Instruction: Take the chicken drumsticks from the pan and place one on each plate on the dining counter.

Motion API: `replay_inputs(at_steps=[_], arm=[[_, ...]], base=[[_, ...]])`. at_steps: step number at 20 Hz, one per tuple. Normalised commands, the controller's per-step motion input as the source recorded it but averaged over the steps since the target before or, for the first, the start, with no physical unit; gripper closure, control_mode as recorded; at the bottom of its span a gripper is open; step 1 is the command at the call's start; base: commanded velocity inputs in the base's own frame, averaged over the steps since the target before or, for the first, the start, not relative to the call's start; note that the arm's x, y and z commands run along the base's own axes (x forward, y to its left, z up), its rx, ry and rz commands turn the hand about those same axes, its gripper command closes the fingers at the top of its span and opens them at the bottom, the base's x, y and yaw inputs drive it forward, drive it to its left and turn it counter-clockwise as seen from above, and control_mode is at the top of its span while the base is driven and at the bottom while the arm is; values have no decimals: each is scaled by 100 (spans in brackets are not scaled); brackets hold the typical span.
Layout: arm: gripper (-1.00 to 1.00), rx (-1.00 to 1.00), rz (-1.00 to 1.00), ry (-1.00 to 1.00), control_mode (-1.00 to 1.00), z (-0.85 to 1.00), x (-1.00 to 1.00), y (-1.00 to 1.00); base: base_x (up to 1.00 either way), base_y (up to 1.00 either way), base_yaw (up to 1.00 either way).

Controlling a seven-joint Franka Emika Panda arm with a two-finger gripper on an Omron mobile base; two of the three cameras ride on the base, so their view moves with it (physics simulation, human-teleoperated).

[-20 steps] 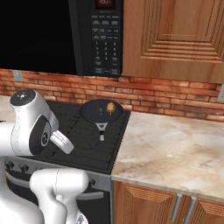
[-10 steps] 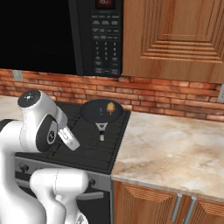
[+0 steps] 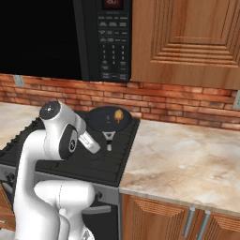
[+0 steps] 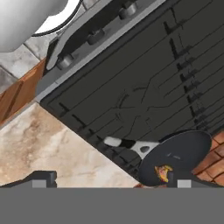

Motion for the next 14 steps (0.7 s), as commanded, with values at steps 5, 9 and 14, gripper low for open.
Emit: replay_inputs(at_steps=[5,9,14], arm=[[-100,-24,28,0,-100,0,1,-36],[-100,-31,19,-1,-100,0,1,-6],[-100,-23,13,-18,-100,0,45,8]], base=[[0,0,0],[0,0,0],[0,0,0]])
